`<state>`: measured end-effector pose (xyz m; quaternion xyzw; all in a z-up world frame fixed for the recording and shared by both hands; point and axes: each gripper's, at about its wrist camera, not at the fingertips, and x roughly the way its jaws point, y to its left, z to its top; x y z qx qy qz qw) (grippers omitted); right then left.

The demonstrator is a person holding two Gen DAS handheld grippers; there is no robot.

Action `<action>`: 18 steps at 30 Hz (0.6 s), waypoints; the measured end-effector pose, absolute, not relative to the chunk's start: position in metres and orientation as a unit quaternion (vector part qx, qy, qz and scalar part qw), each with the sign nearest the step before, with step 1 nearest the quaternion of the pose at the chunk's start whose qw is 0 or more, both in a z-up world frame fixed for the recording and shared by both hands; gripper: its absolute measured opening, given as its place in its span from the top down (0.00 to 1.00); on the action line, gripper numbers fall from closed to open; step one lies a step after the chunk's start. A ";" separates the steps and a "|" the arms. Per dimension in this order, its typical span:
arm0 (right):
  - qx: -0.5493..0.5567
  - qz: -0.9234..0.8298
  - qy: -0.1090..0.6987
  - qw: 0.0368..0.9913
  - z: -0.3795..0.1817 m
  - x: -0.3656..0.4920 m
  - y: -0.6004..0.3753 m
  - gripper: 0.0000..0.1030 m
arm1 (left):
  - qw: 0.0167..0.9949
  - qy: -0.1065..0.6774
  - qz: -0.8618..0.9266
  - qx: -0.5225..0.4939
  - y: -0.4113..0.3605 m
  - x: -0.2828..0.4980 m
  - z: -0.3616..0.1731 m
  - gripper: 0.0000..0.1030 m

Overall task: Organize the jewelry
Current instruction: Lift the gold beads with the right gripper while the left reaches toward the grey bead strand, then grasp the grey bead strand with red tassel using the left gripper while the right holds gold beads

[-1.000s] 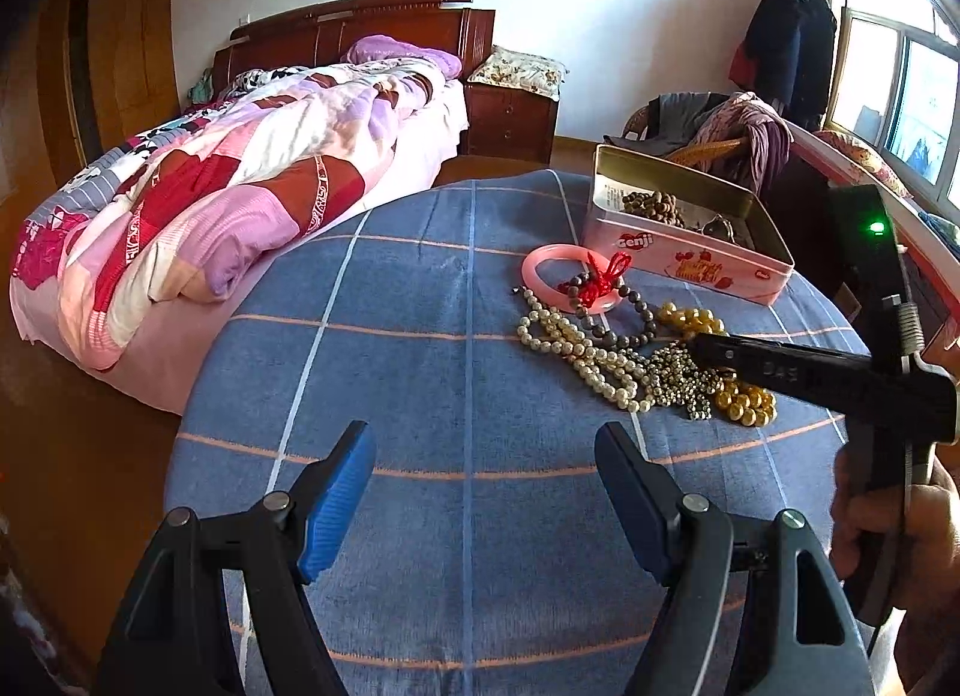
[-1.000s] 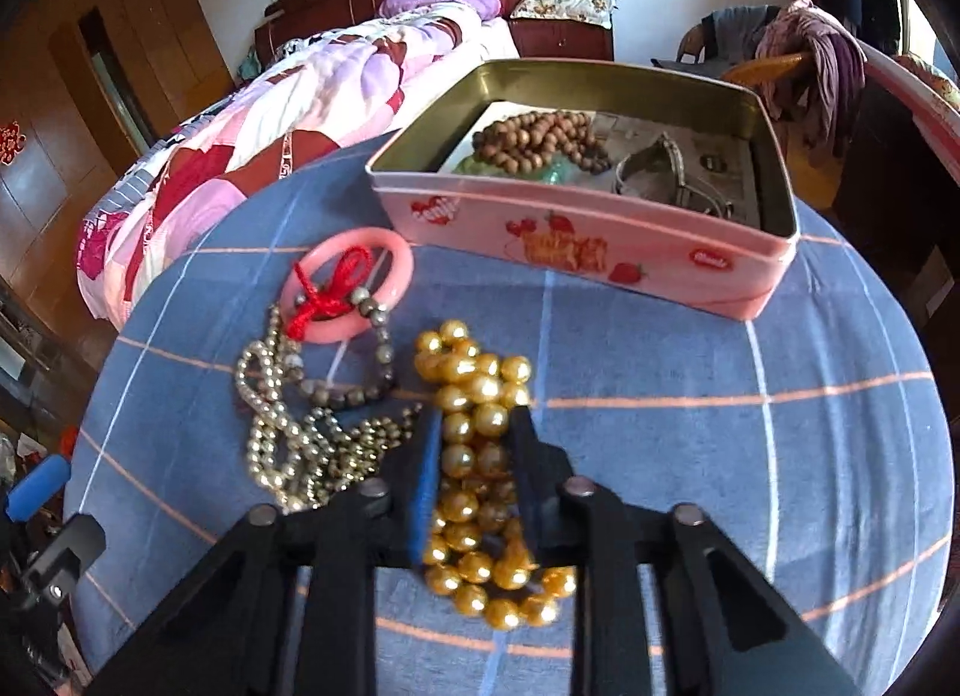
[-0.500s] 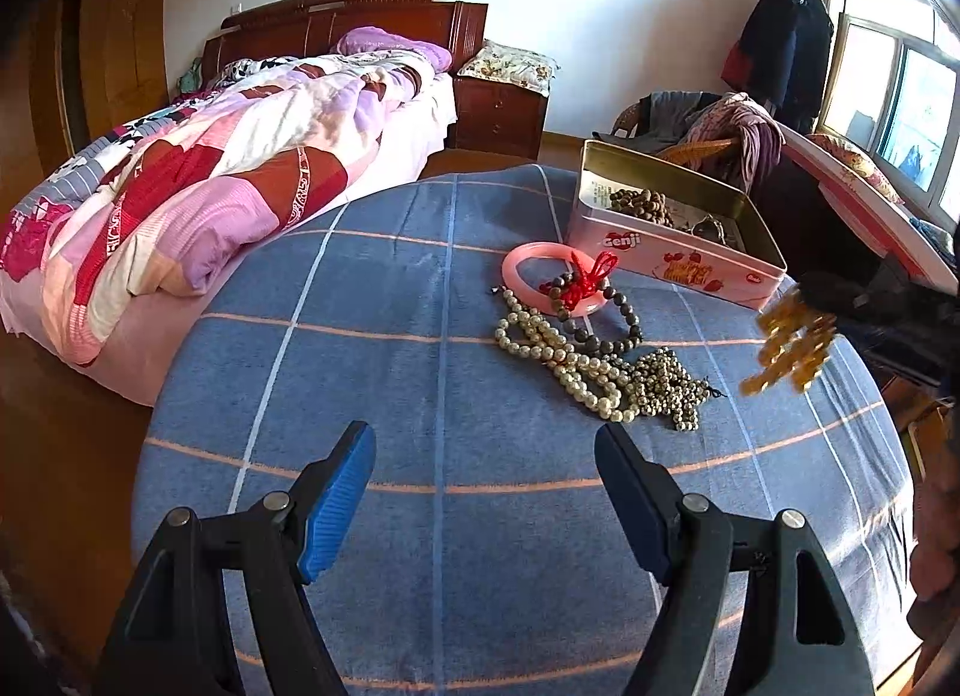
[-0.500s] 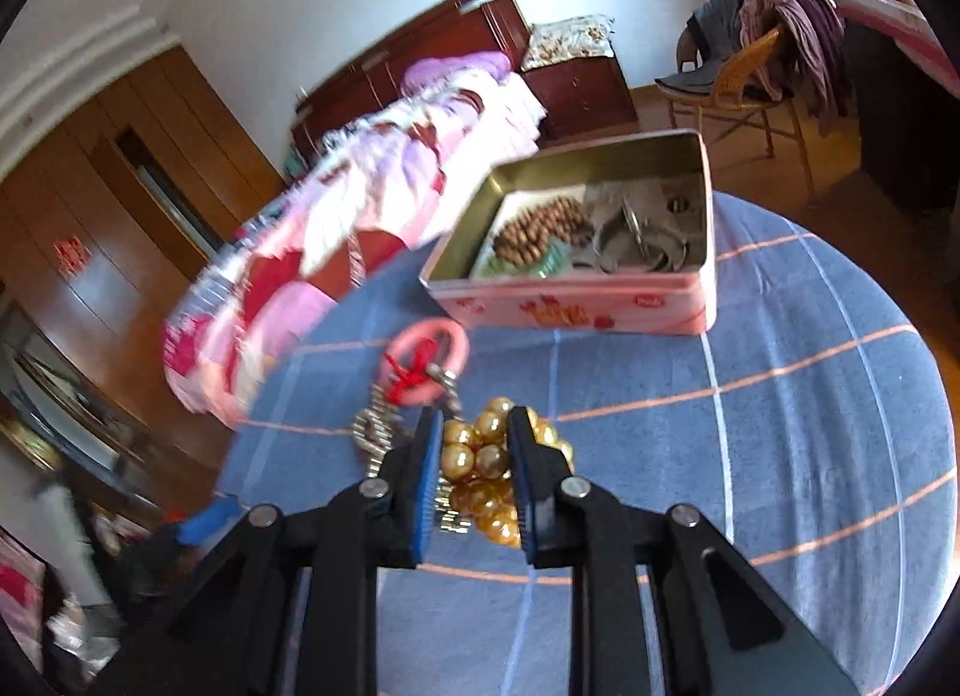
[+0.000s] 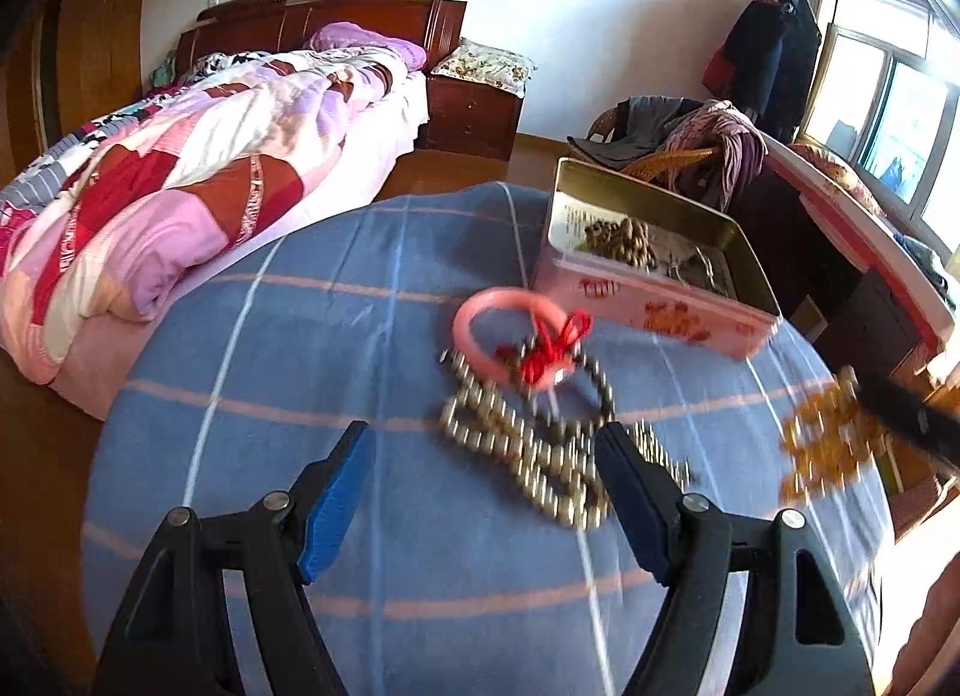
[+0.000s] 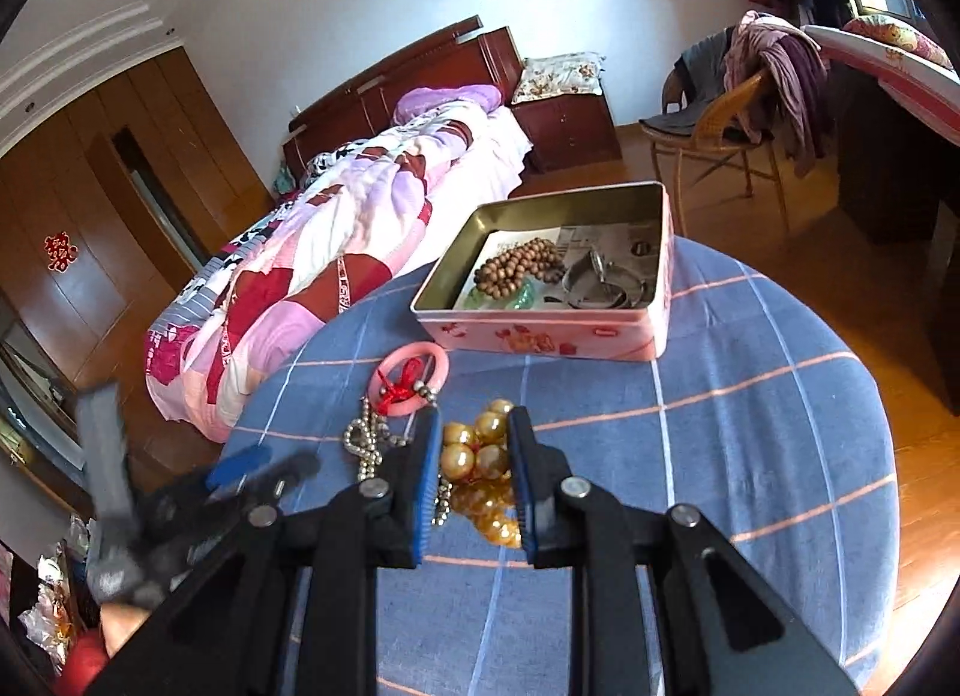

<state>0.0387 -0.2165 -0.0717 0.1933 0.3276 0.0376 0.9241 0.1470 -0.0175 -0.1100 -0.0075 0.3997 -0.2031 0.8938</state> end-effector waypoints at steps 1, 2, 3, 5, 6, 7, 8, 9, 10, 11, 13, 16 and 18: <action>0.190 0.037 0.329 0.924 -0.072 0.040 -0.216 0.76 | 0.892 0.403 -0.205 -0.009 -0.022 0.155 -0.111 0.27; 0.187 0.036 0.330 0.925 -0.073 0.040 -0.217 0.76 | 0.891 0.404 -0.207 -0.008 -0.026 0.161 -0.113 0.27; 0.184 0.035 0.331 0.925 -0.074 0.040 -0.218 0.76 | 0.891 0.404 -0.207 -0.005 -0.030 0.165 -0.114 0.27; 0.183 0.033 0.332 0.925 -0.076 0.038 -0.221 0.76 | 0.892 0.401 -0.209 0.008 -0.038 0.171 -0.116 0.33; 0.183 0.032 0.332 0.925 -0.078 0.037 -0.222 0.76 | 0.890 0.404 -0.212 0.018 -0.043 0.173 -0.118 0.38; 0.183 0.032 0.332 0.925 -0.078 0.035 -0.222 0.76 | 0.888 0.408 -0.212 0.023 -0.046 0.173 -0.121 0.41; 0.184 0.033 0.334 0.924 -0.079 0.036 -0.223 0.76 | 0.886 0.413 -0.211 0.027 -0.048 0.174 -0.124 0.45; 0.185 0.033 0.335 0.923 -0.080 0.037 -0.224 0.76 | 0.884 0.416 -0.212 0.028 -0.051 0.176 -0.127 0.48; 0.185 0.032 0.336 0.923 -0.081 0.038 -0.224 0.76 | 0.883 0.416 -0.214 0.028 -0.051 0.177 -0.128 0.49; 0.186 0.033 0.336 0.923 -0.082 0.039 -0.225 0.76 | 0.883 0.416 -0.217 0.029 -0.052 0.177 -0.129 0.49; 0.187 0.033 0.337 0.922 -0.083 0.041 -0.226 0.76 | 0.881 0.417 -0.222 0.033 -0.055 0.177 -0.129 0.49; 0.190 0.034 0.338 0.921 -0.085 0.044 -0.226 0.76 | 0.878 0.426 -0.215 0.040 -0.058 0.176 -0.133 0.58; 0.193 0.036 0.338 0.920 -0.086 0.045 -0.227 0.76 | 0.876 0.427 -0.219 0.046 -0.060 0.175 -0.138 0.63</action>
